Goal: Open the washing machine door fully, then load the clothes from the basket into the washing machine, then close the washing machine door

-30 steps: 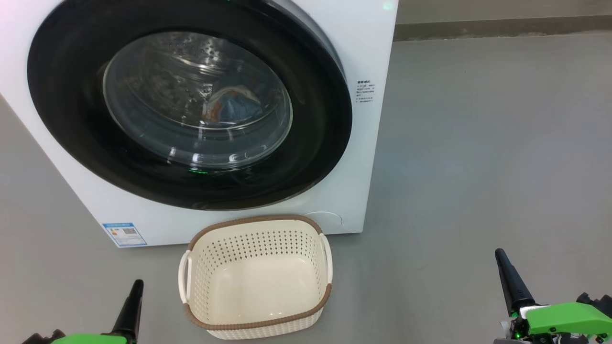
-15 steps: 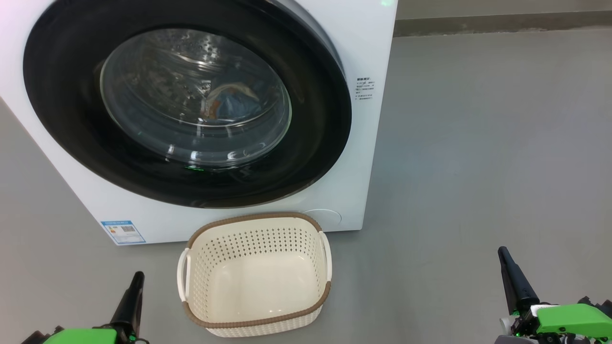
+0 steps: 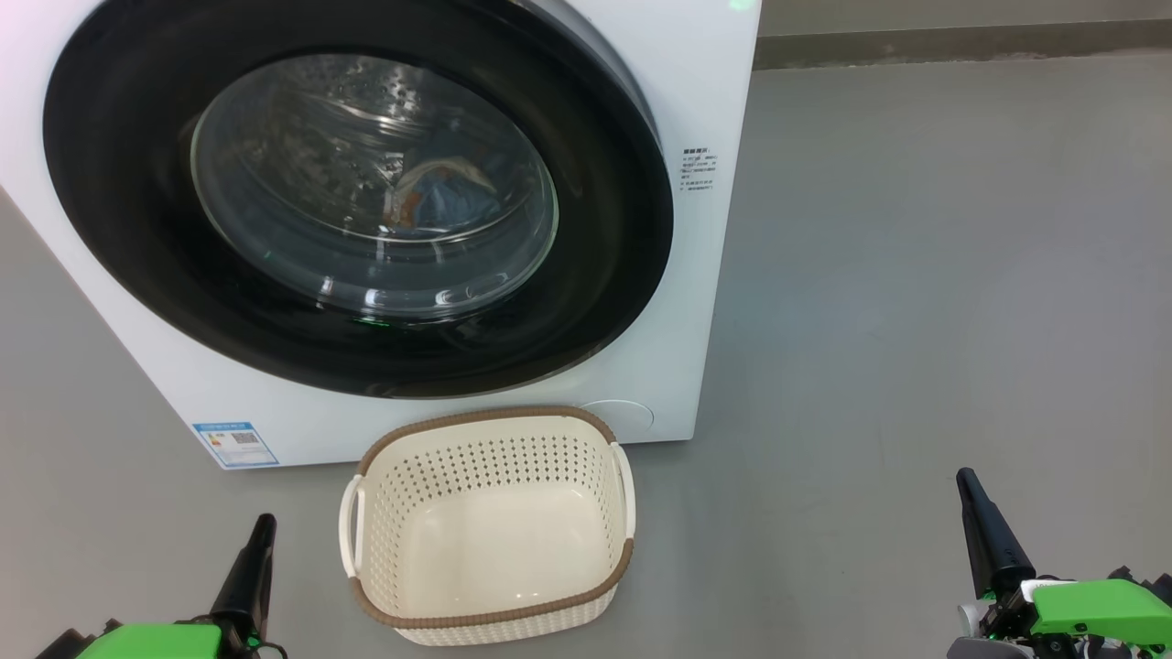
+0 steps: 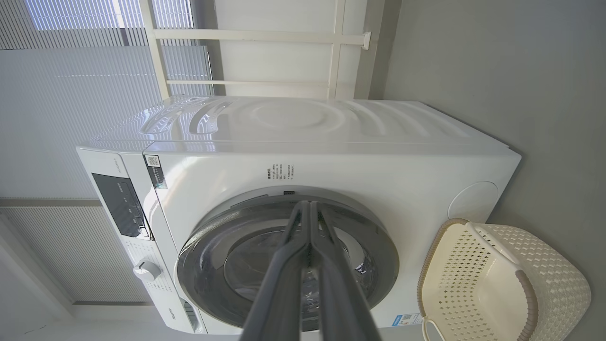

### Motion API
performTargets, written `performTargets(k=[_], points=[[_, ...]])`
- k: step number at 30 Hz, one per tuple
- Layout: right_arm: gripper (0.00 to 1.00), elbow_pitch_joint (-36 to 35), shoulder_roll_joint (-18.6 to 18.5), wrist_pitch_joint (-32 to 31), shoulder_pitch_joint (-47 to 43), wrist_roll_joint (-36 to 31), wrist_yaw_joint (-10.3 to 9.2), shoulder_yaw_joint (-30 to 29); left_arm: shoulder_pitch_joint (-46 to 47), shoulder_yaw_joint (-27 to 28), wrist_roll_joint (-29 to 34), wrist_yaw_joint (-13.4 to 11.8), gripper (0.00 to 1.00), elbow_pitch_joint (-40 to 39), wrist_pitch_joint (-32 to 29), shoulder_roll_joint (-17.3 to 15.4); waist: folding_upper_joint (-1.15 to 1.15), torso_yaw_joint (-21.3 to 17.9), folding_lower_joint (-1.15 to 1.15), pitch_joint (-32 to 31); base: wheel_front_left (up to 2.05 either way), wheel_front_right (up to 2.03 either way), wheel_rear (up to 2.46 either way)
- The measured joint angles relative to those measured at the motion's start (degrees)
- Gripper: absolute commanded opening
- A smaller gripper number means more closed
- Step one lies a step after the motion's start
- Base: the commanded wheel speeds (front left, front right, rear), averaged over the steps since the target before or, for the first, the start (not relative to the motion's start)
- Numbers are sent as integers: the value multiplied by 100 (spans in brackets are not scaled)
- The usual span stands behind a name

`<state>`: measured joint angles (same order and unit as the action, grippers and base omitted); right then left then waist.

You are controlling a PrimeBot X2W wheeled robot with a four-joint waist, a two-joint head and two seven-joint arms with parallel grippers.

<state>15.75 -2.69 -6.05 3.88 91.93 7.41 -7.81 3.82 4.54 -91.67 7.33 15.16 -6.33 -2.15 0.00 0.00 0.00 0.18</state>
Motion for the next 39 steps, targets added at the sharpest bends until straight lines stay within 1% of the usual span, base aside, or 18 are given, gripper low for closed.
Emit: performTargets(k=[39], points=[[0, -1, 1, 0, 3, 0, 0, 0, 0, 3, 0, 0, 0, 0, -4, 1, 0, 0, 0, 0, 0, 0, 0]])
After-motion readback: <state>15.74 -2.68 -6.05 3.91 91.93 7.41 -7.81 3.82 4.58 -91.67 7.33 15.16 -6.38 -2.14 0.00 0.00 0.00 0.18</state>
